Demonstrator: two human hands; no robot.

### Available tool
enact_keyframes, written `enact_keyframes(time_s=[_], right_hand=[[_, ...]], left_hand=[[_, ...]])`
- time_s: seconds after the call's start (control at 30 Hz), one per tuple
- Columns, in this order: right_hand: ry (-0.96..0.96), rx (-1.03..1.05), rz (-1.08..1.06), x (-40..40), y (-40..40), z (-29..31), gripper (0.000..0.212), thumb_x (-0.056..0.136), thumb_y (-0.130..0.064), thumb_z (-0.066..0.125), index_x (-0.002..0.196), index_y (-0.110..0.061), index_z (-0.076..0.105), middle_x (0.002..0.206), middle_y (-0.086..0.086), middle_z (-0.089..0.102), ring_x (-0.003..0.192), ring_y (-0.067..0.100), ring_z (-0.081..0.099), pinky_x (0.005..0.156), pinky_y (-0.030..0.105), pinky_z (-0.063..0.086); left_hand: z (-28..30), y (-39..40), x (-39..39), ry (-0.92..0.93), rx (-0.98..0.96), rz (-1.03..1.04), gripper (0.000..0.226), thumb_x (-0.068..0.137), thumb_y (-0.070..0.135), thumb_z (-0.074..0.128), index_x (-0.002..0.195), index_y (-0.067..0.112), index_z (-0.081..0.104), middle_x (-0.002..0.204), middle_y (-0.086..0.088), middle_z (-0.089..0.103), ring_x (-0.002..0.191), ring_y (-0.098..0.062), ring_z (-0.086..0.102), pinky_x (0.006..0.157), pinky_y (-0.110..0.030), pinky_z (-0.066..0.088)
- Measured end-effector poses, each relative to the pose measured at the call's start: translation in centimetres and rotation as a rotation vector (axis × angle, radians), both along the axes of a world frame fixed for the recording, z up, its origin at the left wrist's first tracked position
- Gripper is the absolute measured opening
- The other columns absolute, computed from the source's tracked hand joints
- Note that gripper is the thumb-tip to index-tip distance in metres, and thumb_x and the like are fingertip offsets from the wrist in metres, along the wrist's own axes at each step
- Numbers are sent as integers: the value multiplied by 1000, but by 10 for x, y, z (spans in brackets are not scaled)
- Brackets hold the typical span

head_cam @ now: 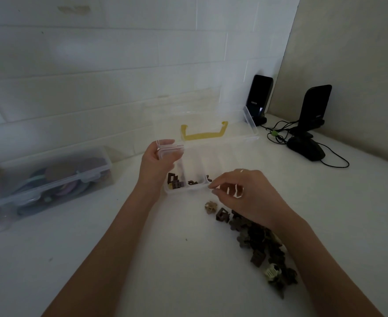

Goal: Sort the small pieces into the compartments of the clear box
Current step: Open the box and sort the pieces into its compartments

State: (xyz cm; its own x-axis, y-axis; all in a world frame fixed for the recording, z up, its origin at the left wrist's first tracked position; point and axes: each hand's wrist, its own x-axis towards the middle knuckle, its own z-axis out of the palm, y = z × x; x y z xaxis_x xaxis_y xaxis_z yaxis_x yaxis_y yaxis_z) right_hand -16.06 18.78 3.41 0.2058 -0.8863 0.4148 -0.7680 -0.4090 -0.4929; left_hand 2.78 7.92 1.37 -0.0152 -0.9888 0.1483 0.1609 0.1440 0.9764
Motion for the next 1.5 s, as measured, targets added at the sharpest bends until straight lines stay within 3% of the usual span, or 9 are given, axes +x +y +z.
enact_keyframes(time_s=[0.1,0.23,0.47,0.73,0.93,1.17,1.37,1.5], right_hand=[[102,74,18,5,-1,-6,15,84,-29,66,98,-29,72,84,-15,68,68,-8,53,69,4,40],[220,173,-41,10,-4,-17,26,87,-38,61,112,-35,64,106,-14,65,93,2,57,78,18,42],[228,173,-76,12,-6,-22,19,88,-34,59,105,-33,66,97,-13,64,88,5,56,68,19,37],[217,209,-6,13,-3,-18,17,87,-28,61,103,-28,67,104,-6,64,99,12,56,82,28,48],[63,186,35,14,-1,-11,14,82,-17,67,95,-20,73,95,-1,67,83,11,63,81,29,51],[-164,3,-27,0,1,2,17,80,-11,67,90,-25,69,88,-12,66,79,3,63,78,19,51],[-179,-150,-86,-4,0,1,17,82,-10,66,92,-24,67,93,-15,62,86,4,60,75,16,48],[-120,-266,-149,-2,-2,0,16,83,-13,66,95,-25,65,97,-14,59,90,4,58,75,18,48]], left_hand=[[0,-1,0,-2,-2,3,26,79,13,73,99,25,62,96,5,68,81,-1,65,85,-35,51],[-2,-2,0,-5,-2,11,25,79,14,73,100,24,62,99,3,68,85,-7,65,84,-34,51],[-2,-3,0,21,6,5,24,78,13,73,96,26,63,95,5,68,79,0,65,83,-33,51],[-3,-4,1,18,6,-2,24,78,14,74,97,26,63,95,5,69,82,-2,65,83,-33,51],[-5,-5,0,20,1,-1,25,78,15,74,97,26,63,97,5,69,83,-2,66,81,-30,51],[-5,-5,1,13,-4,-13,26,77,14,74,98,26,63,101,0,68,91,-11,64,87,-35,51],[-3,-4,4,5,-55,-89,37,64,27,79,97,29,64,99,0,68,89,-12,64,83,-32,51],[-2,-4,5,19,-82,-121,35,63,24,79,96,28,65,94,3,68,86,-10,65,77,-26,51]])
